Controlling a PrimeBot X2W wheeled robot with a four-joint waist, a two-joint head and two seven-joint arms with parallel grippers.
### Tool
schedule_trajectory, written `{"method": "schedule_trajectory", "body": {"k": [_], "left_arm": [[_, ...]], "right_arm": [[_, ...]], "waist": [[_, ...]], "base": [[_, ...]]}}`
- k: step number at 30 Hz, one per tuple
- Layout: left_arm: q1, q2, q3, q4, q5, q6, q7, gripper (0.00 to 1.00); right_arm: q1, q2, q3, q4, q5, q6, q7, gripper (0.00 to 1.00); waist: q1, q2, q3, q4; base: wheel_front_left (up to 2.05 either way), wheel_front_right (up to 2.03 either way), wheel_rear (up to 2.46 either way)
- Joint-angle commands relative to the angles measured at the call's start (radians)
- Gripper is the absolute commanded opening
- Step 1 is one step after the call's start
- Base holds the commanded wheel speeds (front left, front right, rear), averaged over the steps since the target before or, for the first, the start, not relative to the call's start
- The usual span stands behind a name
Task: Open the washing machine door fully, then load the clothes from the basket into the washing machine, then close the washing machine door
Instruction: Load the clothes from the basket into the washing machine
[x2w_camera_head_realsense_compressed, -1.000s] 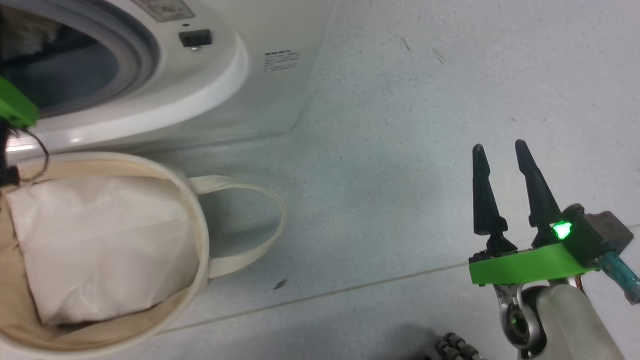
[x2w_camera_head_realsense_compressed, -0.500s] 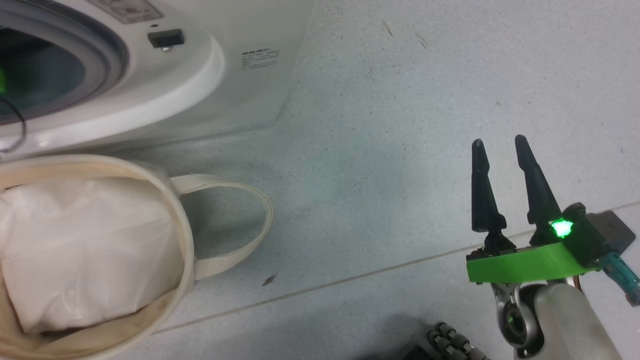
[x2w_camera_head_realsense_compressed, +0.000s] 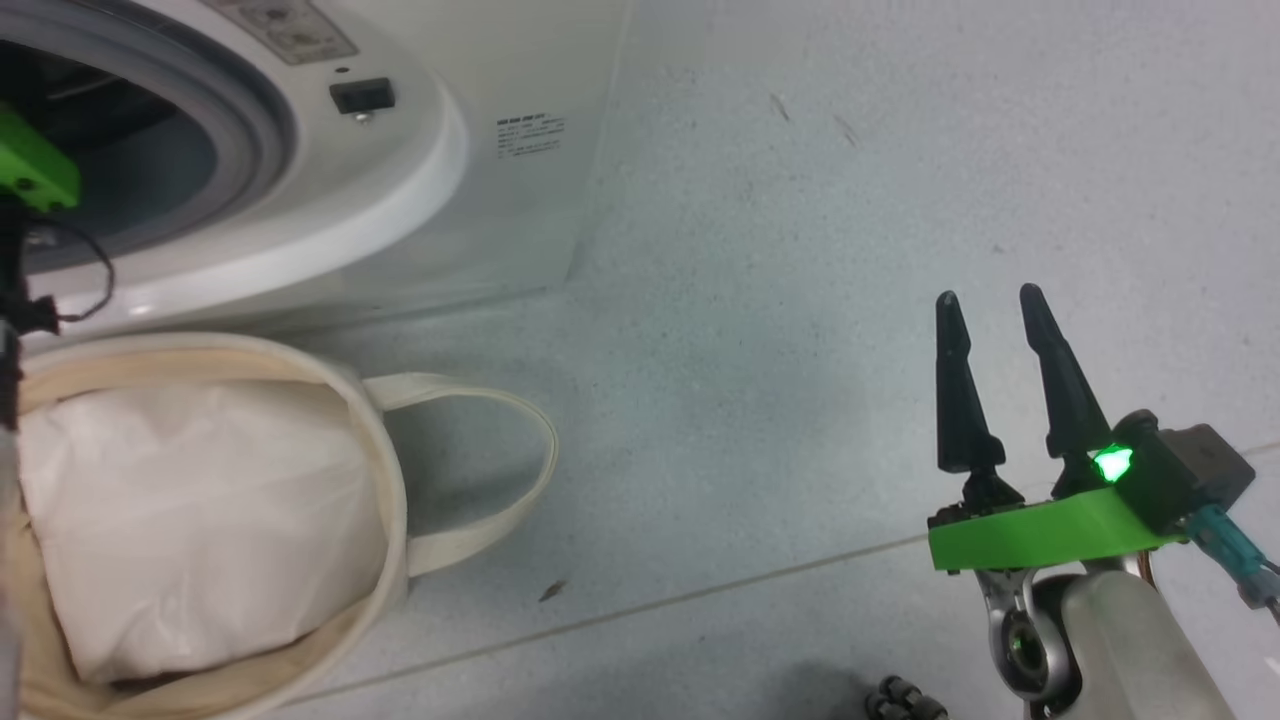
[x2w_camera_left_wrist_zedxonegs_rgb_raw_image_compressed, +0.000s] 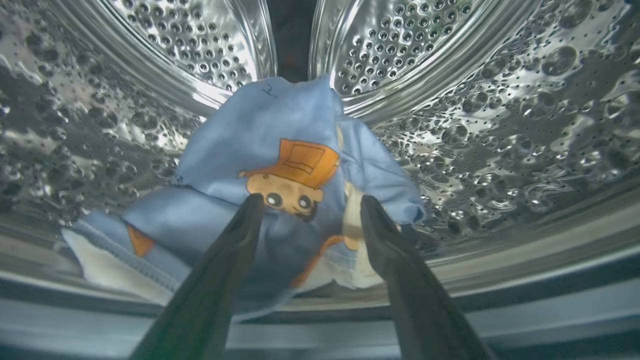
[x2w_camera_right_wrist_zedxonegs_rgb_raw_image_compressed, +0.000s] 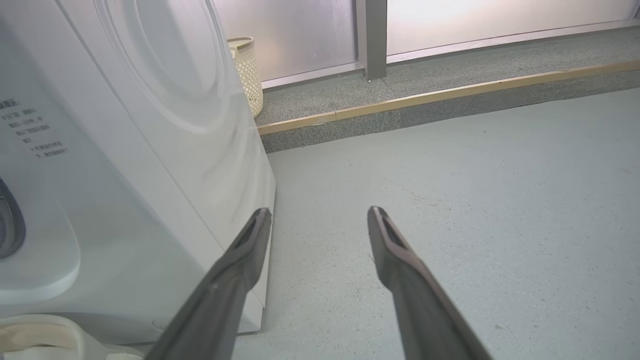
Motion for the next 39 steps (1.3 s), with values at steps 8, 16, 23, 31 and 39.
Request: {"method": "schedule_trajectory", "body": {"k": [8,16,23,31,39], "left_arm": [[0.122,-0.008,-0.049,-0.056,-0.113,-0.006,0.002,1.0],[0.303,-0.03,-0.141,-0.174,-0.214,-0.006,-0.069,1.0],[0.445,-0.019,-0.192,-0.282,-0.268,-0.006,-0.079,1.0],[0.609,0.02,-0.107,-0.454,-0.194,-0.004,-0.079,1.0],[0.764,0.014,-0.008,-0.598,-0.029,0.012,-0.08,1.0]], "right_arm": [[-0.002,-0.015,0.042,0.026,0.035,0.001,-0.012,1.0],[-0.008,-0.029,0.074,0.083,0.083,0.001,-0.012,1.0],[0.013,-0.043,0.086,0.122,0.128,0.001,-0.012,1.0],[0.048,-0.069,0.085,0.14,0.156,0.001,-0.012,1.0],[0.078,-0.096,0.071,0.145,0.158,0.001,-0.012,1.0]], "waist": [[0.0,0.0,-0.12,0.04],[0.0,0.0,-0.25,0.103],[0.0,0.0,-0.364,0.171],[0.0,0.0,-0.468,0.247],[0.0,0.0,-0.521,0.293]], "base": [[0.0,0.0,0.0],[0.0,0.0,0.0],[0.0,0.0,0.0],[0.0,0.0,0.0],[0.0,0.0,0.0]]}}
